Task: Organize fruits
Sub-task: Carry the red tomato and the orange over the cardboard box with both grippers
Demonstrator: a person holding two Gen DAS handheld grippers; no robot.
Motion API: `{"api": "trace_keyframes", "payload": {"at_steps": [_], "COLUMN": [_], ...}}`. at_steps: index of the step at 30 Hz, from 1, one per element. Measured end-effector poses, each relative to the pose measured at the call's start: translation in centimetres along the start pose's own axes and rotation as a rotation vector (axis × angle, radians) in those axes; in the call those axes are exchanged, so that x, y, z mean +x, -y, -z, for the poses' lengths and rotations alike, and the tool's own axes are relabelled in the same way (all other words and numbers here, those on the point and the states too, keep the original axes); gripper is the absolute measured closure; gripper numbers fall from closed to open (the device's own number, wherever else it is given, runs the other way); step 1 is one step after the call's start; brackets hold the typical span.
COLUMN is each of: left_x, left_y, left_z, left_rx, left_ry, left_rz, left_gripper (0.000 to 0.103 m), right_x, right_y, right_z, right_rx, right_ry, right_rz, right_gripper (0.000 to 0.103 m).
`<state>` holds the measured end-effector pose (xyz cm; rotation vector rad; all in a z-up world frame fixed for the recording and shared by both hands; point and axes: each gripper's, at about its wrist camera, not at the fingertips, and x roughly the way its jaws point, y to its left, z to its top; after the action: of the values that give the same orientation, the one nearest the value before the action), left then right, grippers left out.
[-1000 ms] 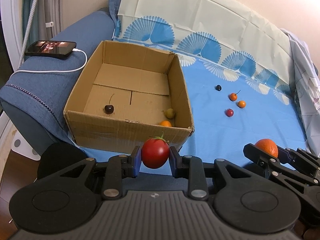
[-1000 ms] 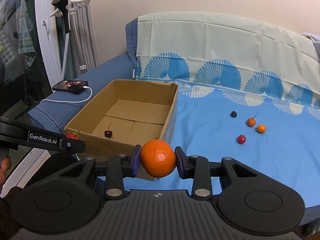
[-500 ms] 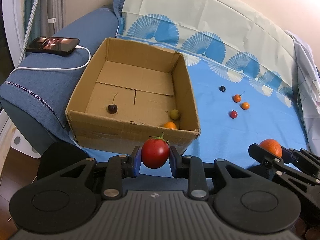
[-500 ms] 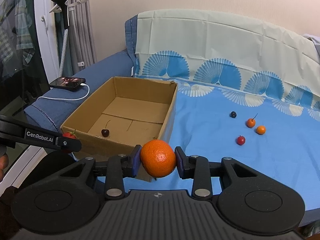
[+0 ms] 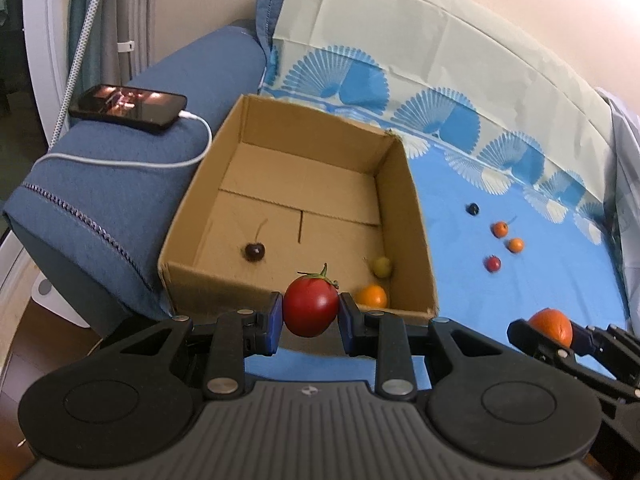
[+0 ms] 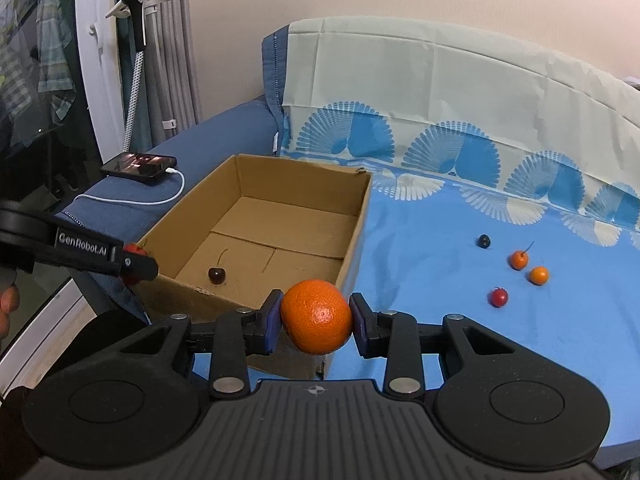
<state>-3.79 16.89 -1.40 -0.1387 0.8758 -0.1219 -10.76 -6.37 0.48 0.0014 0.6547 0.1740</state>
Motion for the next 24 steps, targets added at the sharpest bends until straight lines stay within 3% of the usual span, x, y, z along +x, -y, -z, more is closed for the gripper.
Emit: {"api": "trace_keyframes", "payload": {"at_steps": [12, 24], "left_x": [3.6, 9.0], "left_y": [-0.8, -2.0], "left_z": [-4.3, -6.4], "left_rx": [0.001, 0.007], "left_ry": [0.022, -0.033], "left_rz": [-0.035, -0.062], "left_gripper": [0.071, 0.071], "right_x": [4.8, 10.5], "right_y": [-1.3, -1.8], "right_z": [-2.5, -3.8], "right_rx": [-0.021, -0.033], "right_ry": [-0.023, -0.069], "right_rz": [-0.036, -0.049], "right_gripper": [0.066, 0.066]}}
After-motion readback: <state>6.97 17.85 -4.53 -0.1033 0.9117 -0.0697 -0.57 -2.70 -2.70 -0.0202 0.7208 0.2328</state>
